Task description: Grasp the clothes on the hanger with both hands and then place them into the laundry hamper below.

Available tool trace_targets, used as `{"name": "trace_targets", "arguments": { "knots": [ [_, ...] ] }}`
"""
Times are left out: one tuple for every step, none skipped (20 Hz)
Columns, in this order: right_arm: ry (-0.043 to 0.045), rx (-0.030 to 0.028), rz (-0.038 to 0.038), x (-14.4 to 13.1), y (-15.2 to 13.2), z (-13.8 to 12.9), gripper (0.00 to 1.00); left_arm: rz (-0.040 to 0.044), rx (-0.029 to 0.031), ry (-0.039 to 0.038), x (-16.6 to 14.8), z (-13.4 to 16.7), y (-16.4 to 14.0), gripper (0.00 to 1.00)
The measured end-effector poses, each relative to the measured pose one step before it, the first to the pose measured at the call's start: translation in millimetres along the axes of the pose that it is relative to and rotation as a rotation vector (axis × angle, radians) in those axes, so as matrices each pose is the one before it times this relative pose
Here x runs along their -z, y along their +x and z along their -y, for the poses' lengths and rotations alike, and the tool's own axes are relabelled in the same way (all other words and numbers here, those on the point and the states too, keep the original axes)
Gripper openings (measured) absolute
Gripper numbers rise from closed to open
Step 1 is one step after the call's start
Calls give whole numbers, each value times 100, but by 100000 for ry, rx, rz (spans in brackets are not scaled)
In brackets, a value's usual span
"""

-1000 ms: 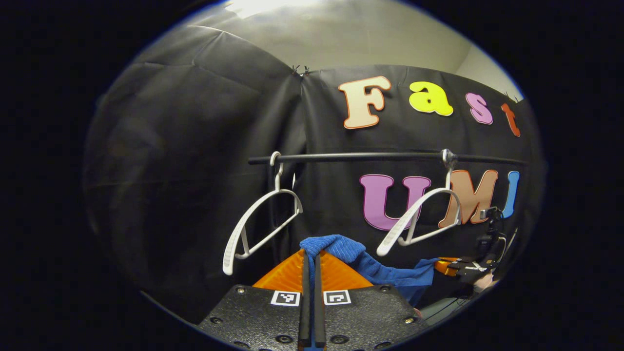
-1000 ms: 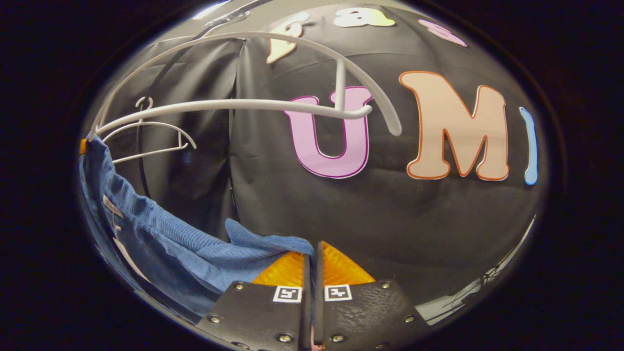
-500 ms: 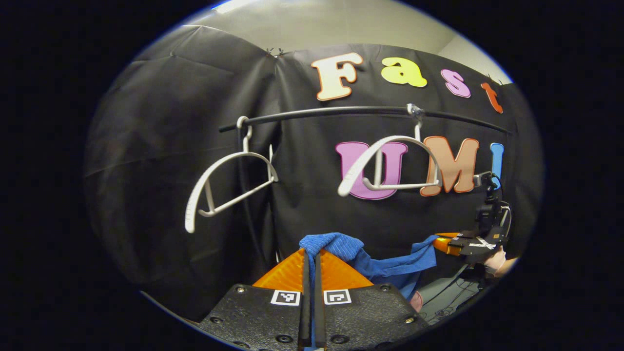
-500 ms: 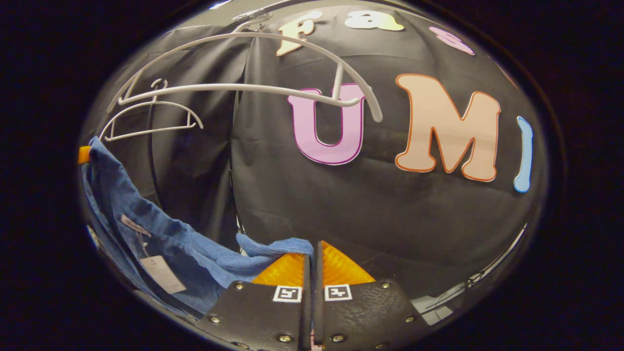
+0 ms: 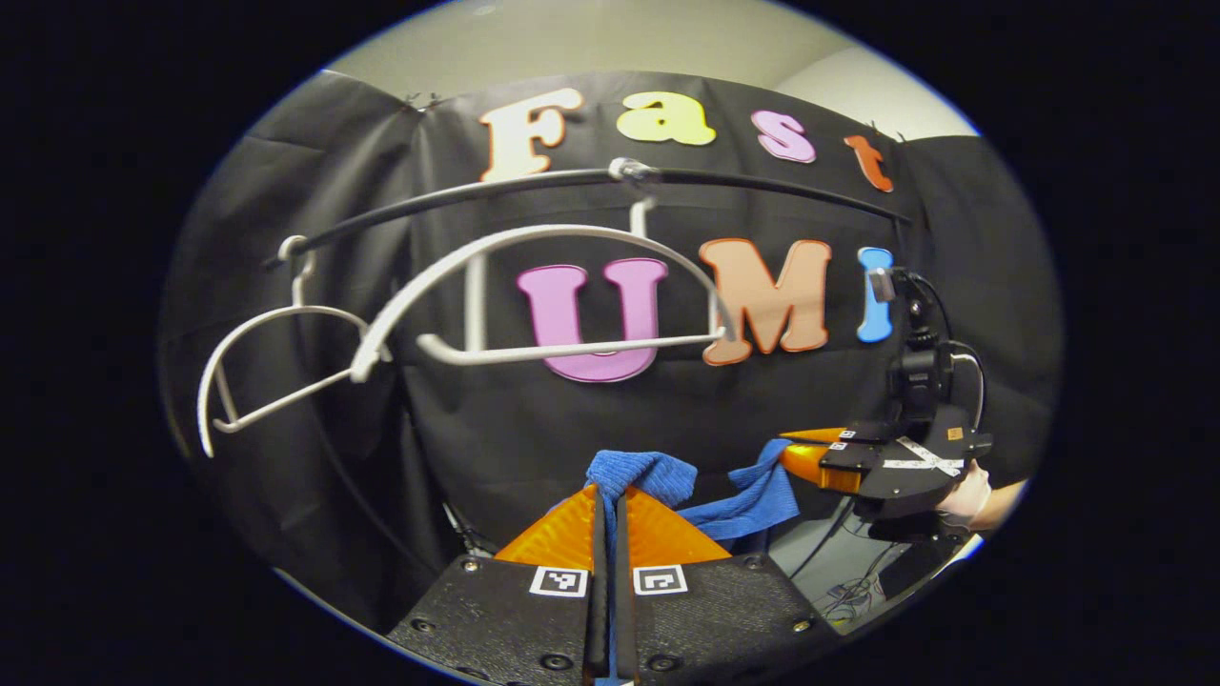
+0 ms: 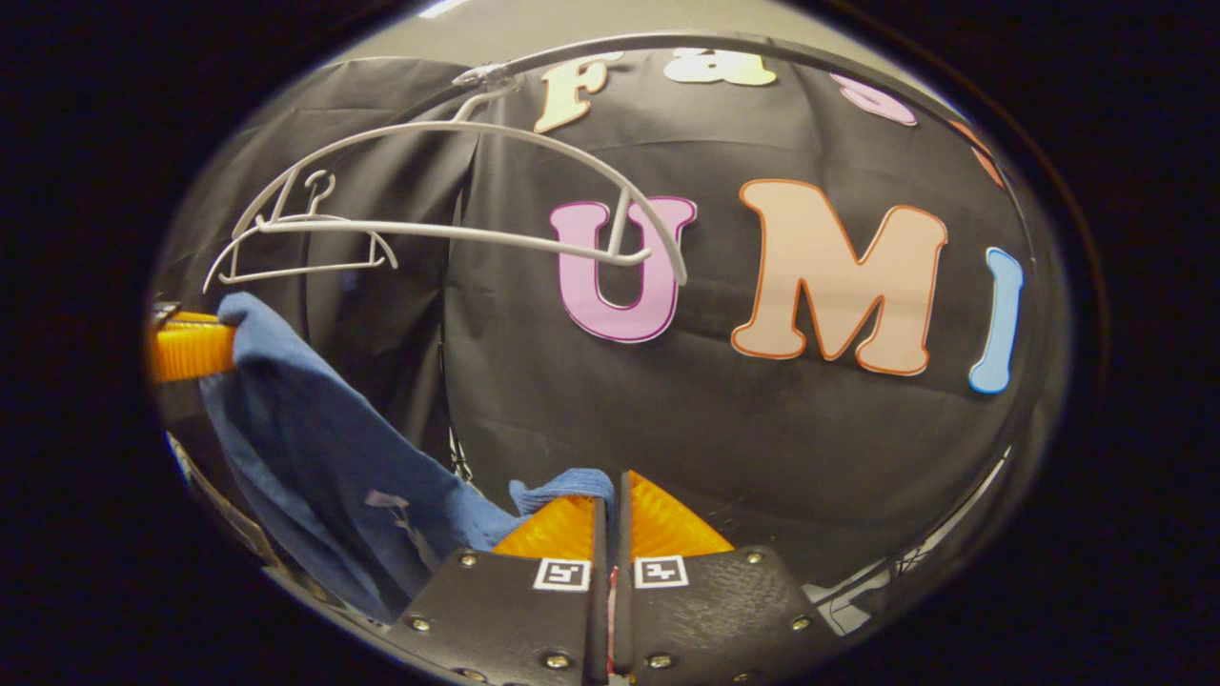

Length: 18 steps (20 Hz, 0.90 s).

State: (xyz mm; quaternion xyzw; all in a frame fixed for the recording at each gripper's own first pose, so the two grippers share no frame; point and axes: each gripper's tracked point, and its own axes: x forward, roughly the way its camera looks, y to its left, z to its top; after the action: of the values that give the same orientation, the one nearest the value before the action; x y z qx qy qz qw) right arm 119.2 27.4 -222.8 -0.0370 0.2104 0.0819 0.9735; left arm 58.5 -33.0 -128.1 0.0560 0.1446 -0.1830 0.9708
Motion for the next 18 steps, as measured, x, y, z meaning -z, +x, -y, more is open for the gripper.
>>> {"name": "trace_targets", "arguments": {
  "knots": [
    [159,532,351,-191,-238,227,3,132,2834,234,-186,1003,702,4],
    [-33,734,370,-103,-205,304,3,528,2906,-461,-320,1150,752,4],
    [-77,822,481,-114,-146,254,3,722,3030,-747,-323,1016,782,4],
    [-74,708,88,-53,-195,429,3,810,2598,-659,-391,1035,801,4],
    [187,690,-12,24,-23,294,3,931,2075,-549,-400,678,950,4],
    [342,621,108,-64,-3,328,3,710,1813,-537,-333,571,947,3],
    [380,669,232,-142,-38,221,3,519,1622,-796,-140,480,785,4],
    [235,855,292,-168,38,313,3,307,1675,-1633,3,388,873,4],
    [214,793,118,-71,10,375,3,-397,1849,-2371,316,426,756,4],
    [212,649,-130,34,14,293,3,-1011,974,-2037,416,204,873,4],
    [175,479,-119,35,18,195,3,-976,442,-824,472,-28,824,4],
    [145,507,-258,70,173,130,3,-1372,335,324,495,-74,867,4],
    [67,319,-511,265,31,161,3,-1487,402,909,614,10,1049,4],
    [-11,489,-748,297,102,98,3,-2077,518,1154,743,111,790,4],
    [-69,180,-639,273,133,-14,3,-2213,818,1338,737,477,956,4],
    [-247,419,-577,257,200,-11,3,-1363,1189,1065,493,617,806,4],
    [-213,314,-669,273,124,88,3,-1219,1531,896,245,594,742,4],
    [42,214,-602,203,174,-36,3,-1072,1616,796,291,641,622,4]
  ]
}}
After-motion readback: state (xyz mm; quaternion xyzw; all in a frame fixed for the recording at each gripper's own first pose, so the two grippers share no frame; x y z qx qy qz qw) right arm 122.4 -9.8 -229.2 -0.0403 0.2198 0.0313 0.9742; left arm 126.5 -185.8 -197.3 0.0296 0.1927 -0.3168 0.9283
